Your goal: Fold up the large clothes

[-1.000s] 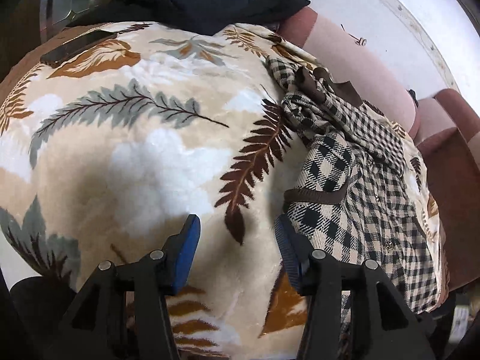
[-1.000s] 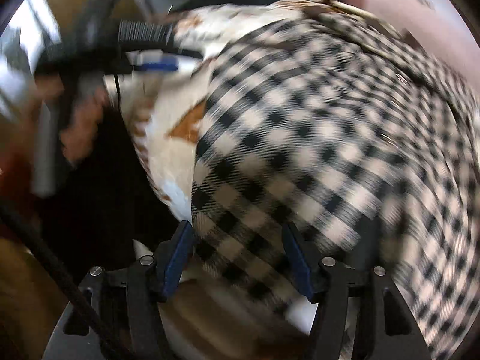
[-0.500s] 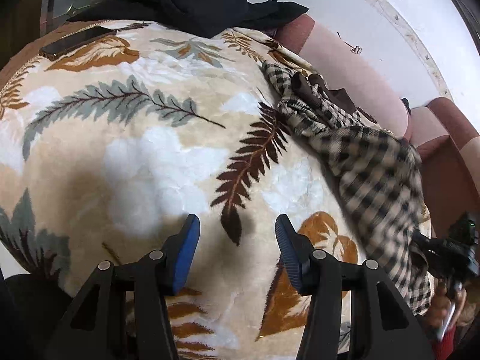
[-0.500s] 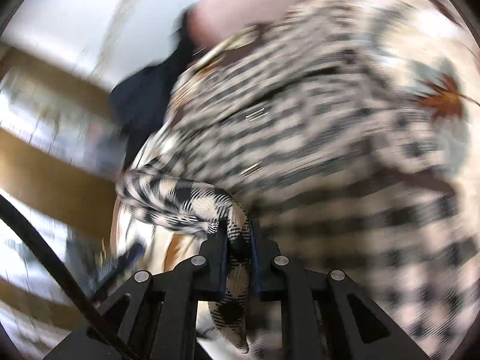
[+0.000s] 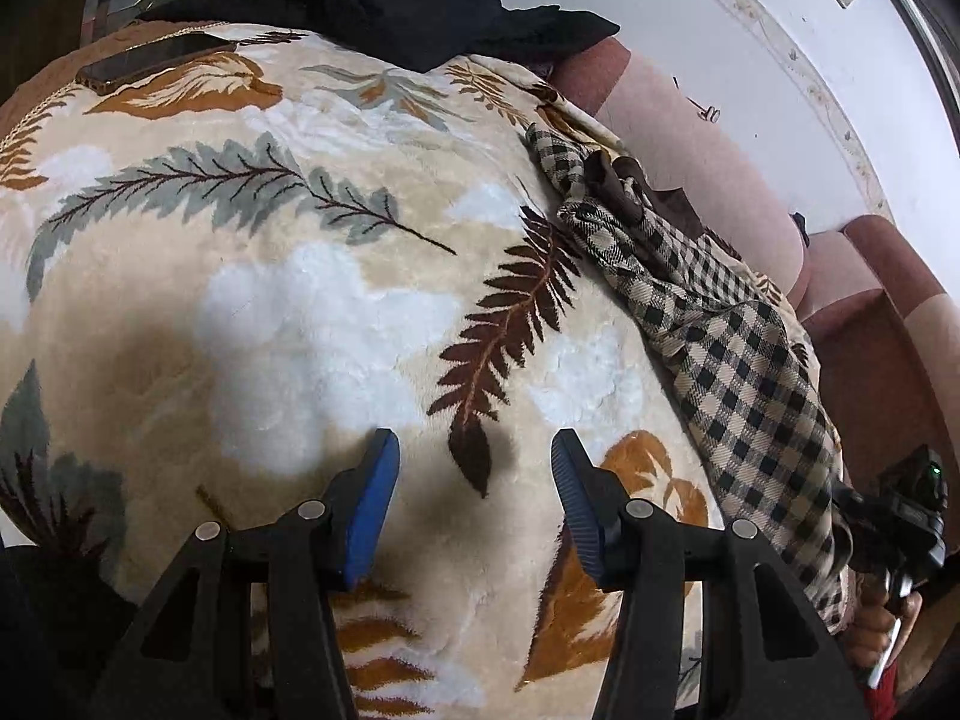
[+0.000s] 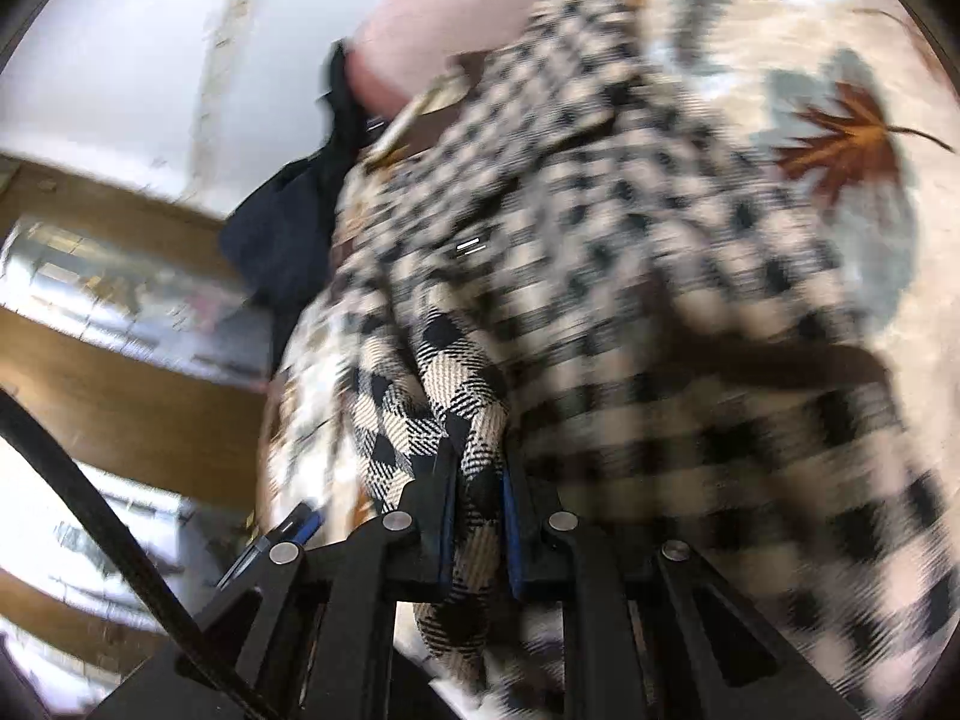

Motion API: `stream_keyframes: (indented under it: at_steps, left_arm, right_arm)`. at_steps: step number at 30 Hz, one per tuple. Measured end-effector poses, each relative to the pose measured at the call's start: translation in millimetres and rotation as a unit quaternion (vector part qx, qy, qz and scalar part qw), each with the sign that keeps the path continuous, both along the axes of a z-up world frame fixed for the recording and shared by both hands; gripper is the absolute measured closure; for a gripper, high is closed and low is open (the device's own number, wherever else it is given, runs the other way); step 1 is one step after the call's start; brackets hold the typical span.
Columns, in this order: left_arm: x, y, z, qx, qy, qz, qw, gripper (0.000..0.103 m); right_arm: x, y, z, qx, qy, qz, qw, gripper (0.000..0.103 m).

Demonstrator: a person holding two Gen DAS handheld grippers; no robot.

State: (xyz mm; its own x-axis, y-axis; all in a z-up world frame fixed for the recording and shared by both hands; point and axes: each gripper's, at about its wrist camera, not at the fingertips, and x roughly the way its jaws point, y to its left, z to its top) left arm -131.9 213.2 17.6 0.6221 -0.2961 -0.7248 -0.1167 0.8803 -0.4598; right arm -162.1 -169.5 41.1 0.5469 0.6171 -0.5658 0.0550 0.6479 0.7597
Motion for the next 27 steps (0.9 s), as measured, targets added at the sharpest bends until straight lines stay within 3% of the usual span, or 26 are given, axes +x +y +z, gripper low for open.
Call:
stream_keyframes:
  at_steps: [6, 14, 20, 27]
  left_arm:
    - [-3, 3, 2, -0.006, -0.003, 0.005, 1.0, 0.051]
    - [-8, 11, 4, -0.038, -0.013, 0.016, 0.9991, 0.05]
    - [-10, 9, 7, -0.05, -0.022, 0.005, 0.9985, 0.049]
    - [-1, -38, 10, -0.06, -0.015, -0.089, 0.9941, 0.045]
  right_arm:
    - [5, 78, 9, 0.031, -0.022, 0.128, 0.991, 0.089]
    - [8, 162, -16, 0.036, 0.002, 0.244, 0.969, 0.089]
    - [6, 194, -44, -0.028, 0.034, 0.277, 0.96, 0.083]
    - [-8, 204, -36, -0.051, 0.023, 0.276, 0.959, 0.073]
